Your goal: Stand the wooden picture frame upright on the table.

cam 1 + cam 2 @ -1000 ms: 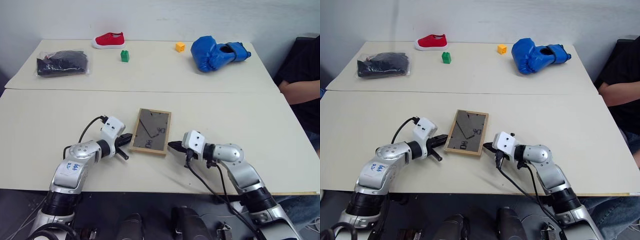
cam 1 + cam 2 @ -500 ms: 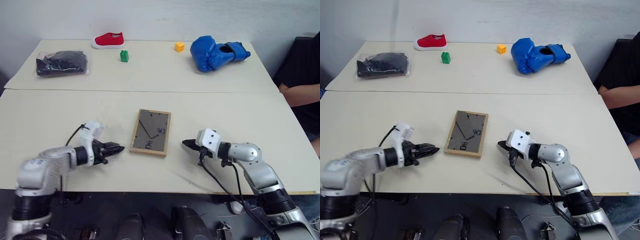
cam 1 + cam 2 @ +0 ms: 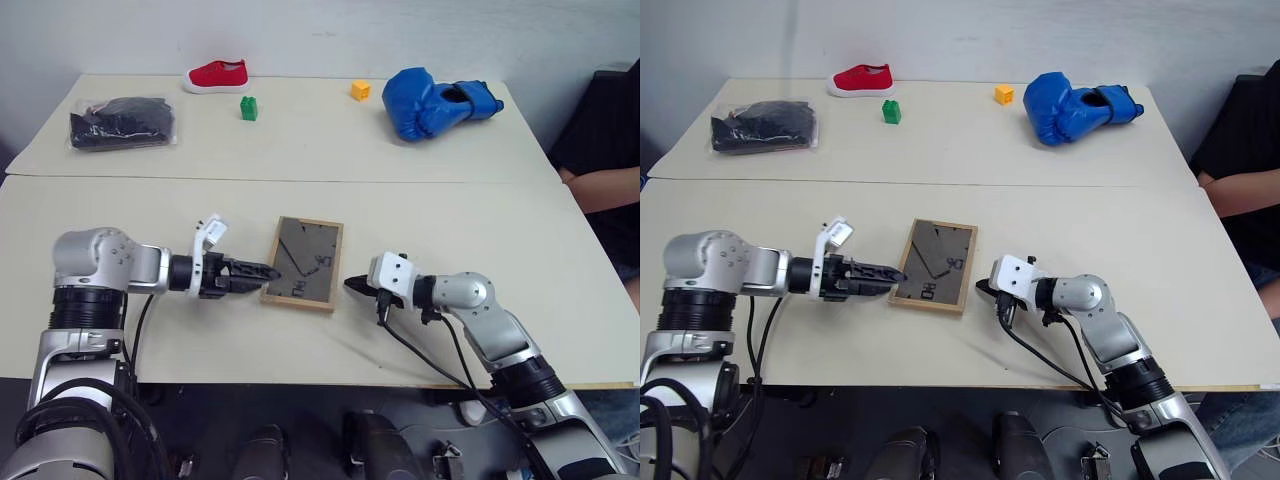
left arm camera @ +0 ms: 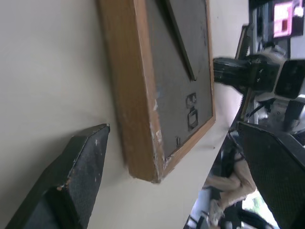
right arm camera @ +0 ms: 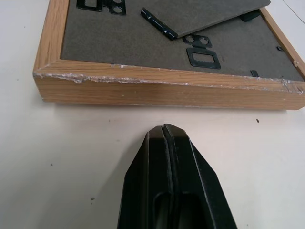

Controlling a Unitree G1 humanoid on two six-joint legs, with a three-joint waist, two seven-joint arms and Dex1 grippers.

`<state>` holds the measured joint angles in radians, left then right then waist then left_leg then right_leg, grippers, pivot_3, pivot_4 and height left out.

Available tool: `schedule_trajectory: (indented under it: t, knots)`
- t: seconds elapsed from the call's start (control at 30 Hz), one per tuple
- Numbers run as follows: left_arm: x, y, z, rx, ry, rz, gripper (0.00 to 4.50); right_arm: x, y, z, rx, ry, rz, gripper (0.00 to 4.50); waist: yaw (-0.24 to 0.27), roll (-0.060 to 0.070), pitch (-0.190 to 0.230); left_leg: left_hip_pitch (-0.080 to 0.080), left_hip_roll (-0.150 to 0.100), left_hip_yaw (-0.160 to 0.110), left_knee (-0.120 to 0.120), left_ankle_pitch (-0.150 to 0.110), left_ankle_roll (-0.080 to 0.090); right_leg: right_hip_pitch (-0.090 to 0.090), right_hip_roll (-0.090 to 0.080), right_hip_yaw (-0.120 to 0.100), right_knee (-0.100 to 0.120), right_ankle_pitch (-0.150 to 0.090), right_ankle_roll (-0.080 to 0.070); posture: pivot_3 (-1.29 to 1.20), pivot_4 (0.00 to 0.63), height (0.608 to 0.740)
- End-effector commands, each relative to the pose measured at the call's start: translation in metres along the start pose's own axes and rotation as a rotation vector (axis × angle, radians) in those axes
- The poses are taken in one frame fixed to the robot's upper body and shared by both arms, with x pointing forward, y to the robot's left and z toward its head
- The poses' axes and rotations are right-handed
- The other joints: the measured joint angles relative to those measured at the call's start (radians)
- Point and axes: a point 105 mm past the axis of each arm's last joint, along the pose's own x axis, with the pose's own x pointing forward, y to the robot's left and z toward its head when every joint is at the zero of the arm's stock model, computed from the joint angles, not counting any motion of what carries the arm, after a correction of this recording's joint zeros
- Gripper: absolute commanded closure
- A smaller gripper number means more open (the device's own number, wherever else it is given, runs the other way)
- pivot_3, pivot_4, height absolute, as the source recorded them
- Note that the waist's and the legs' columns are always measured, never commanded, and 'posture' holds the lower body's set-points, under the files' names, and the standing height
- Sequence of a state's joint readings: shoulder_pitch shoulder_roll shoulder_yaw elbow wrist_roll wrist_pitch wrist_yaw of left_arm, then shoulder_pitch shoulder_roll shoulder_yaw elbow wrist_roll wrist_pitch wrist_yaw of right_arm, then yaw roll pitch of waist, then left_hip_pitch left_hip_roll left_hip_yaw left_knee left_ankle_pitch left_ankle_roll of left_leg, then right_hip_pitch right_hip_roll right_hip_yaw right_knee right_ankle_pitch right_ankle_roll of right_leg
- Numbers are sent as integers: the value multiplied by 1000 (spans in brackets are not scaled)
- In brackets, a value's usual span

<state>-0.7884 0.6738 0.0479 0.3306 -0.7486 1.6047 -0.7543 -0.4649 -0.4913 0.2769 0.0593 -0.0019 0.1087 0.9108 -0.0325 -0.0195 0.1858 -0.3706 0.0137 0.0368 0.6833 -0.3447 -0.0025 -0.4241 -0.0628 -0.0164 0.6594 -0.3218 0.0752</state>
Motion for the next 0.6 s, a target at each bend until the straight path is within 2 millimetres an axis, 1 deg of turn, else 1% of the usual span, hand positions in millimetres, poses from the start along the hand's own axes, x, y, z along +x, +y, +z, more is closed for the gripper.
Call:
schedule_trajectory:
  t: [0.03, 0.2, 0.3, 0.47, 0.57, 0.6]
  knots:
    - [12, 2, -7, -25, 56, 14, 27, 3, 3, 14, -35, -20, 15, 4500, 2, 0, 0, 0, 0, 0, 0, 0, -1, 0, 0, 0, 0, 0, 0, 0, 150, 740]
    - [23, 5, -13, -69, 67, -12, 27, 5, 8, 10, -33, 0, 29, 4500, 6, 0, 0, 0, 0, 0, 0, 1, -1, -1, 0, 1, 1, 0, 0, 0, 150, 740]
    - [29, 5, -13, -101, 54, -37, 27, 7, 11, 8, -37, 11, 39, 4500, 10, -1, -1, 0, -1, 0, 0, 1, -1, 0, -1, 0, 1, 0, 0, 0, 150, 740]
    - [38, -5, -9, -106, 43, -95, 27, 9, 14, 9, -51, 16, 56, 4500, 11, -1, -1, 1, -2, -1, 1, 1, 0, 1, -2, 0, 1, 0, 0, 0, 150, 740]
    - [43, -7, -10, -110, 44, -98, 562, 10, 16, 7, -78, 31, 74, 4500, 10, -1, -1, 1, -2, -1, 1, 1, 0, 1, -2, 0, 1, 0, 0, 0, 150, 740]
    - [45, -8, -9, -109, 43, -104, 838, 10, 16, 7, -88, 39, 79, 4500, 9, -1, -1, 1, -2, -1, 1, 1, 0, 1, -2, 0, 1, 0, 0, 0, 150, 740]
